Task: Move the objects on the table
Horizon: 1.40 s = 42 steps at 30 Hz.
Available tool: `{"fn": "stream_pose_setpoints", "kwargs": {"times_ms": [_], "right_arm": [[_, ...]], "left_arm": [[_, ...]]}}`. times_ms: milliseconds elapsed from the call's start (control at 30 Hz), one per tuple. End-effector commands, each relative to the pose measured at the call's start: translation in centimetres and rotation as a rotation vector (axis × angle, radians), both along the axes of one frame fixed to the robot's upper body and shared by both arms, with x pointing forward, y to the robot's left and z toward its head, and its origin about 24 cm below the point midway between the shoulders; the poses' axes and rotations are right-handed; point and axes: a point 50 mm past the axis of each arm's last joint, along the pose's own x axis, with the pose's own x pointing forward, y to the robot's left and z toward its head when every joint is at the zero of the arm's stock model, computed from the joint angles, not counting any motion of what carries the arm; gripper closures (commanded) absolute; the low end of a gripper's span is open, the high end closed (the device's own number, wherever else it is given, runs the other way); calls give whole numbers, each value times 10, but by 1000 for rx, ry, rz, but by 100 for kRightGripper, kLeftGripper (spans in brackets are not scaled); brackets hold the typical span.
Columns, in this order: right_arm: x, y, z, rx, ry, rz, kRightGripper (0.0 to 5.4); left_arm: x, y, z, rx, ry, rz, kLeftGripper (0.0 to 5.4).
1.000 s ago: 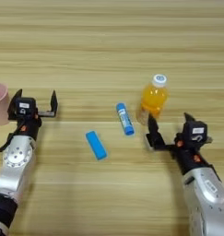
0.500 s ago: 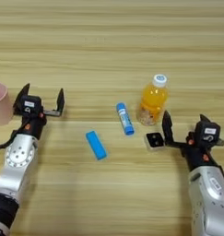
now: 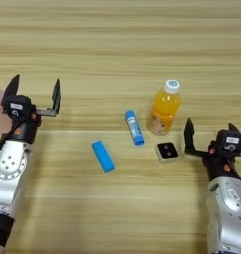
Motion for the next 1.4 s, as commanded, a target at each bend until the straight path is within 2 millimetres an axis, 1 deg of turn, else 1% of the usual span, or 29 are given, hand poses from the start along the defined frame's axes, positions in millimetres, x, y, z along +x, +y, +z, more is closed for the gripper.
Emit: {"fn": "stream_pose_setpoints", "kwargs": {"times_ms": [33, 167, 300, 500, 600, 633, 767, 867, 967, 1133, 1333, 1400], "right_arm": [[3, -2, 4, -19, -20, -14, 3], [4, 1, 3, -17, -14, -12, 3], [4, 2, 2, -18, -11, -10, 3], [5, 4, 0, -15, -3, -4, 3], [6, 5, 0, -12, -2, -2, 3], [6, 5, 0, -11, -2, -1, 3], [6, 6, 0, -8, -3, -2, 3], [6, 6, 0, -8, -5, -3, 3], [6, 6, 0, -9, -8, -8, 3], [6, 2, 2, -12, -13, -20, 3], [6, 1, 3, -15, -15, -24, 3], [6, 1, 3, -15, -15, -25, 3]], "left_arm": [[0, 23, 1, -32, 52, 90, 0], [-8, 49, 4, -34, 64, 212, 0], [-16, 62, 9, -29, 51, 269, 0], [-31, 65, 34, -27, -12, 256, 0], [-37, 65, 40, -37, -3, 234, 0], [-38, 65, 40, -43, 8, 225, 0], [-44, 57, 28, -27, 103, 148, 0], [-51, 59, 18, -17, 157, 144, 0], [-54, 58, 14, -11, 180, 139, 0], [-56, 57, 10, -5, 198, 136, 0], [-61, 60, 10, 11, 205, 145, 0], [-63, 59, 6, 7, 225, 136, 0]]}}
